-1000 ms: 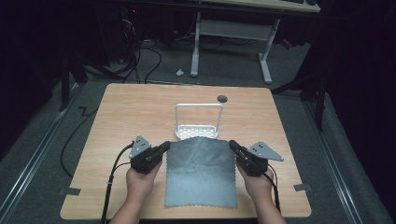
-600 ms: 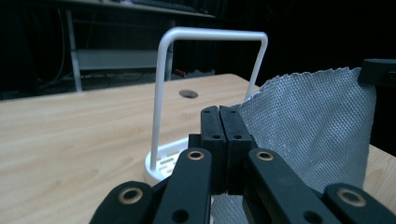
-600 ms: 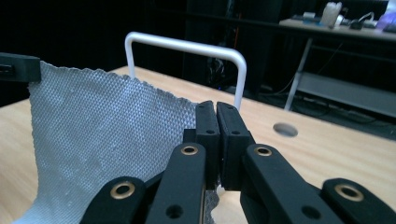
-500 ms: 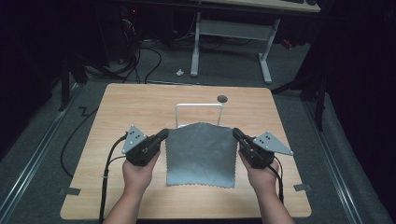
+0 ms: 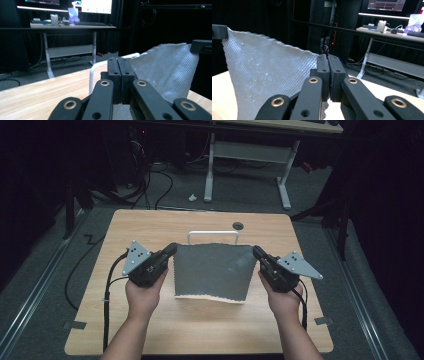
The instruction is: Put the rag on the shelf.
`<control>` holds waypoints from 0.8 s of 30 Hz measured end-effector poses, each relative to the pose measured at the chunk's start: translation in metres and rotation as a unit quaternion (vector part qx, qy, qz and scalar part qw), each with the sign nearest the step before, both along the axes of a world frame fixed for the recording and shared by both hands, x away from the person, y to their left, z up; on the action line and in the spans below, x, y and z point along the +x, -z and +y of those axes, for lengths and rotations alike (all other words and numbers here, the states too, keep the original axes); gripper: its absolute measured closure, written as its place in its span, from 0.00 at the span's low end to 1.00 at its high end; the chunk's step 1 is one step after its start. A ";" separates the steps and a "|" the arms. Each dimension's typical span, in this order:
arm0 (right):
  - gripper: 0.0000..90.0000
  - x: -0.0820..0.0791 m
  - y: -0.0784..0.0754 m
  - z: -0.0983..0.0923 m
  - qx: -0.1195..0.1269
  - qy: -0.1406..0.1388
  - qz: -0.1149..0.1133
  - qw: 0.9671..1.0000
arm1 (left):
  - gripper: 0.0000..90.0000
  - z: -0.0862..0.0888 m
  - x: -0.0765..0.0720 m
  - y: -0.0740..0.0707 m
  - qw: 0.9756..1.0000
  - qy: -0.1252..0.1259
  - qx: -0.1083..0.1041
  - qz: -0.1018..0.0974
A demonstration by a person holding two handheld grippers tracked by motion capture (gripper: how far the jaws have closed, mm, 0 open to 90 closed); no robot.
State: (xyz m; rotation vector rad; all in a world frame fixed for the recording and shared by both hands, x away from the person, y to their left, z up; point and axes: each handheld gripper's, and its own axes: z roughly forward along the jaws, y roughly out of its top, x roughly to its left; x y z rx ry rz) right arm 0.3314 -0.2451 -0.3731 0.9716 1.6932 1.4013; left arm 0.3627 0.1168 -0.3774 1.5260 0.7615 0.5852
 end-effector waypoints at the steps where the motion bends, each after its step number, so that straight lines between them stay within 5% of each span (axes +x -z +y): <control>1: 0.99 0.001 -0.002 -0.001 0.002 -0.001 0.001 1.000 | 1.00 0.000 0.002 -0.001 1.000 0.000 0.003 -0.001; 10: 1.00 0.019 -0.016 -0.005 0.010 0.006 0.001 1.000 | 1.00 -0.009 0.028 -0.020 0.999 -0.011 0.043 -0.018; 18: 1.00 0.037 -0.034 -0.007 0.015 0.018 -0.006 1.000 | 1.00 -0.016 0.046 -0.031 0.999 -0.018 0.042 -0.027; 24: 1.00 0.061 -0.050 -0.009 0.018 0.025 -0.005 0.999 | 1.00 -0.021 0.067 -0.042 0.997 -0.029 0.061 -0.040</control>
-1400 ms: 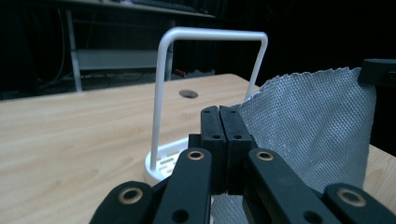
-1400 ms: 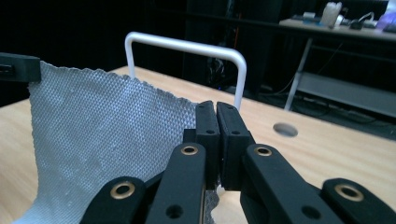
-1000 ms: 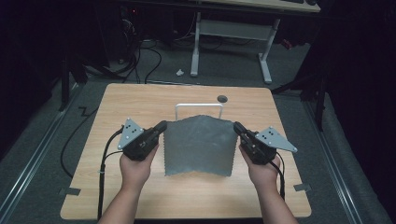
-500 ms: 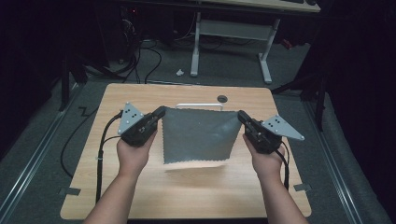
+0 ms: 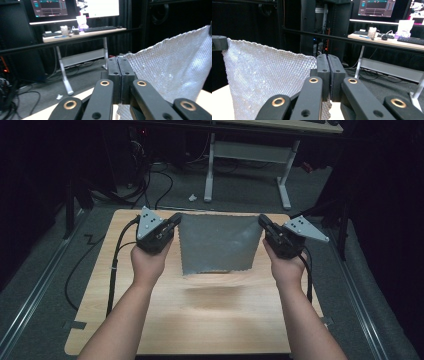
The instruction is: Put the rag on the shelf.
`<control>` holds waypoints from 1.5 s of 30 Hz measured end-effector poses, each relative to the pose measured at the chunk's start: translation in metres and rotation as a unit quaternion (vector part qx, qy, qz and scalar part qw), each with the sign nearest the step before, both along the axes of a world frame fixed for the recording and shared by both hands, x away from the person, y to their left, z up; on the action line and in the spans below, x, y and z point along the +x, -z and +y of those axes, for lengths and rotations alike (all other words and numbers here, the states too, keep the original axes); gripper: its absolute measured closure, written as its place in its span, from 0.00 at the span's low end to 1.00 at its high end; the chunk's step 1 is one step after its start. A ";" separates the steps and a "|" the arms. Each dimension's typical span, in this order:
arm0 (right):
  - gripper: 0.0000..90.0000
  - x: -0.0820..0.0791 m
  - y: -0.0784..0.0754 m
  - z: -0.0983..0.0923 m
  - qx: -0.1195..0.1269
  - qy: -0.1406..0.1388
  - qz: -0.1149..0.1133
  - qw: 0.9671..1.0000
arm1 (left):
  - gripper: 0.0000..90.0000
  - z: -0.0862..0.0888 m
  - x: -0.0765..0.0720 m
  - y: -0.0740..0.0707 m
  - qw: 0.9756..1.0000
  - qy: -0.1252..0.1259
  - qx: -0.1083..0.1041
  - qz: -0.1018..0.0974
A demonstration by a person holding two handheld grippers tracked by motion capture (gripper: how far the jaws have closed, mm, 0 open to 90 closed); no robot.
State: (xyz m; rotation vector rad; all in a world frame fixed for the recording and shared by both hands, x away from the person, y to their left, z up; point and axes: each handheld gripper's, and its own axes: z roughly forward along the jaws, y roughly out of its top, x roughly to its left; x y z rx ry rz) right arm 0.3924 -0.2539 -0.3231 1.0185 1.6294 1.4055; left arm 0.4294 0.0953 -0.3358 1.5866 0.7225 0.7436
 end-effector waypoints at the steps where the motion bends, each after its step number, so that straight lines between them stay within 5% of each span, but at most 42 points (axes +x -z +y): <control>1: 1.00 0.000 0.000 0.000 0.000 0.000 0.000 1.000 | 1.00 0.000 0.000 0.000 1.000 0.000 0.000 0.000; 14: 1.00 0.057 -0.005 -0.001 -0.006 0.003 0.005 1.000 | 1.00 -0.009 0.044 -0.010 0.999 -0.031 0.031 -0.007; 20: 1.00 0.081 0.002 -0.002 -0.018 0.003 0.021 1.000 | 1.00 -0.011 0.071 -0.002 0.998 -0.037 0.049 0.025; 29: 1.00 0.098 0.021 0.002 -0.055 -0.005 0.051 0.997 | 0.99 -0.008 0.089 0.026 0.995 -0.032 0.060 0.079; 39: 0.99 0.104 0.041 0.004 -0.048 -0.017 0.082 0.995 | 0.99 -0.004 0.091 0.052 0.989 -0.010 0.070 0.128; 45: 0.99 0.104 0.058 -0.001 -0.040 -0.021 0.095 0.994 | 0.99 0.000 0.085 0.067 0.990 0.003 0.059 0.131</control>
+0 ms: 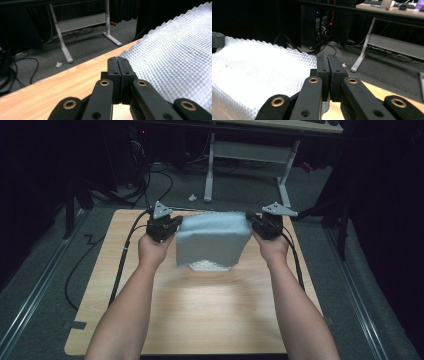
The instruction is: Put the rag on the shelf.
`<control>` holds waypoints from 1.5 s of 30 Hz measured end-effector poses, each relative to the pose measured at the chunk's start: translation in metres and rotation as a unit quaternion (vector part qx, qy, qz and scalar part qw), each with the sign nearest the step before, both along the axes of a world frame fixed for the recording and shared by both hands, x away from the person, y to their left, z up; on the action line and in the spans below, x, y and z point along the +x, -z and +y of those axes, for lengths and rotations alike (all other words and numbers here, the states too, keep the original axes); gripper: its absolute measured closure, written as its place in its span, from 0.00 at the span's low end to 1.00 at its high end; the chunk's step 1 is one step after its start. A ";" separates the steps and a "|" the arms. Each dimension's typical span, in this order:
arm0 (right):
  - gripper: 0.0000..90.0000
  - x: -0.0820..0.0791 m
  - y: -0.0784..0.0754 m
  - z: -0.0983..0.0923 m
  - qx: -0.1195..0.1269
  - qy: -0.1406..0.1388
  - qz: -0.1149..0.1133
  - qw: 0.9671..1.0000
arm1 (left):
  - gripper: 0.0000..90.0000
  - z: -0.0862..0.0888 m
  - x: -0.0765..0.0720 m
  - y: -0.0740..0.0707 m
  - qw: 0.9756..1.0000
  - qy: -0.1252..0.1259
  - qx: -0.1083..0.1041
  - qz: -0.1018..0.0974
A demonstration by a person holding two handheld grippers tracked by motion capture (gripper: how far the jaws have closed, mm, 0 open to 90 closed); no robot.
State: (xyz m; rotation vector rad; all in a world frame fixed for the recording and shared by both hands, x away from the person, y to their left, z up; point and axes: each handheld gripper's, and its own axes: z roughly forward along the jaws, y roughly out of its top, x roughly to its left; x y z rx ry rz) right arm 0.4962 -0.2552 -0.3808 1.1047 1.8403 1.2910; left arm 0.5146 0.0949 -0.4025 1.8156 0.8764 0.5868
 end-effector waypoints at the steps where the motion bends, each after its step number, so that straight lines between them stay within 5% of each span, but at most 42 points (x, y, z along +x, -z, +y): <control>1: 0.99 0.000 0.003 0.000 0.000 -0.002 0.004 1.000 | 0.99 0.000 -0.001 0.003 1.000 0.001 0.001 0.002; 12: 0.99 -0.004 0.030 -0.001 0.000 -0.012 0.018 1.000 | 0.99 0.002 -0.009 0.035 0.999 0.020 -0.010 0.031; 21: 0.99 -0.011 0.050 -0.005 0.038 -0.023 0.037 0.998 | 0.99 0.001 -0.020 0.052 0.998 0.046 -0.021 0.045; 25: 0.99 -0.015 0.055 0.000 0.019 -0.023 0.034 0.999 | 0.99 0.003 -0.023 0.057 0.998 0.048 -0.021 0.047; 32: 0.99 -0.018 0.064 0.002 0.027 -0.019 0.032 0.999 | 0.99 0.003 -0.025 0.064 0.997 0.051 -0.018 0.054; 45: 0.99 -0.018 0.087 0.010 0.025 -0.011 0.065 0.998 | 0.99 0.004 -0.026 0.076 0.996 0.047 -0.020 0.077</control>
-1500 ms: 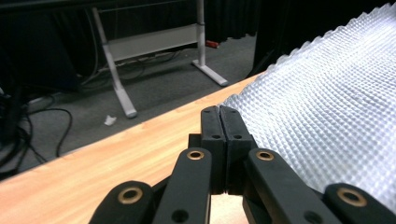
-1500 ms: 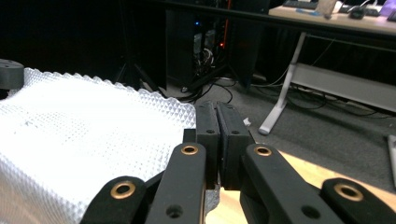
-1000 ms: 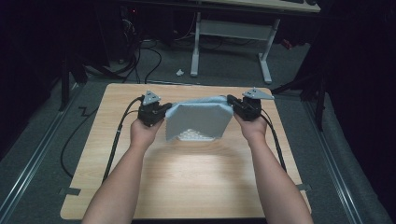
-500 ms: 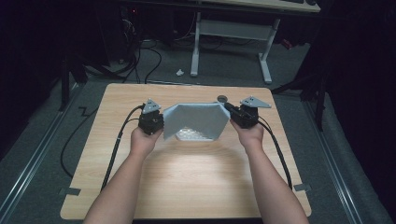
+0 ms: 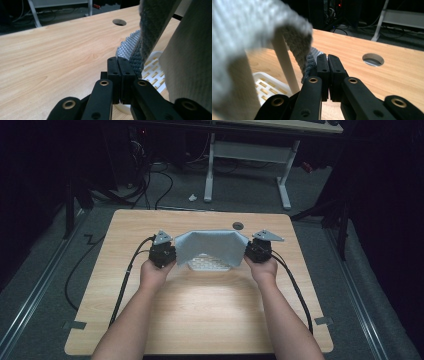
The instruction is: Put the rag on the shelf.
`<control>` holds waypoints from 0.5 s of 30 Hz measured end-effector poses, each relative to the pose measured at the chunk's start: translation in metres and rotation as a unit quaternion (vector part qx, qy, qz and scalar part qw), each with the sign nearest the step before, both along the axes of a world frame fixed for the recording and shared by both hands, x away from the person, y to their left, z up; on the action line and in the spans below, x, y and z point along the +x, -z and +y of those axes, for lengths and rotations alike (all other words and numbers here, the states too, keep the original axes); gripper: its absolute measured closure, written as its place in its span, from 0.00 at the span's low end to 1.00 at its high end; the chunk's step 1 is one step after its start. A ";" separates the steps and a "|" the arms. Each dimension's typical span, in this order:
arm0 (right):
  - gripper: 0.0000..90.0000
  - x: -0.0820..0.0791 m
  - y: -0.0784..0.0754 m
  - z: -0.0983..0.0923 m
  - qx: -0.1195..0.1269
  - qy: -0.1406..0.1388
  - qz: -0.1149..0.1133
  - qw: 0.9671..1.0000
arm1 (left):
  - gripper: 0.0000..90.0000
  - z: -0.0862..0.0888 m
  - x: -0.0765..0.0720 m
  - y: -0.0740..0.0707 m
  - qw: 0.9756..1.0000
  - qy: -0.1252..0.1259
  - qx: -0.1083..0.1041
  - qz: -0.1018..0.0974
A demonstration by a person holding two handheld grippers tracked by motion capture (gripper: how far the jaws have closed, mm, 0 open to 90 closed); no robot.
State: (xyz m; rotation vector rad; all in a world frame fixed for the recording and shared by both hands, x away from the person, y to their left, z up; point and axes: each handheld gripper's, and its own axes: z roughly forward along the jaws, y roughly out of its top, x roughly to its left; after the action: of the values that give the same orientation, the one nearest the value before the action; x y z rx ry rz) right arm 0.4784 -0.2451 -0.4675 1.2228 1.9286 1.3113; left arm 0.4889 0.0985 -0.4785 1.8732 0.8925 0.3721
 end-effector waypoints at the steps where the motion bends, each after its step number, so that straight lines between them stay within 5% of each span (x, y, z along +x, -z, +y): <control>1: 0.99 -0.001 0.001 -0.001 0.004 0.002 -0.003 1.000 | 0.98 0.000 0.000 0.001 1.000 0.001 0.002 0.002; 10: 0.98 -0.001 0.007 -0.006 0.001 0.003 0.009 1.000 | 0.98 -0.002 -0.001 0.003 1.000 0.000 0.004 0.005; 15: 0.96 0.005 0.007 -0.006 -0.002 0.005 0.007 1.000 | 0.85 0.004 -0.005 -0.001 1.000 -0.016 0.006 -0.001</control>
State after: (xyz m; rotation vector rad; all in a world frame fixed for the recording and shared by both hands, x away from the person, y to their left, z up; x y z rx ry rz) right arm 0.4831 -0.2512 -0.4747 1.2421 1.9314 1.2961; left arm 0.4841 0.1020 -0.4770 1.8698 0.9215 0.4004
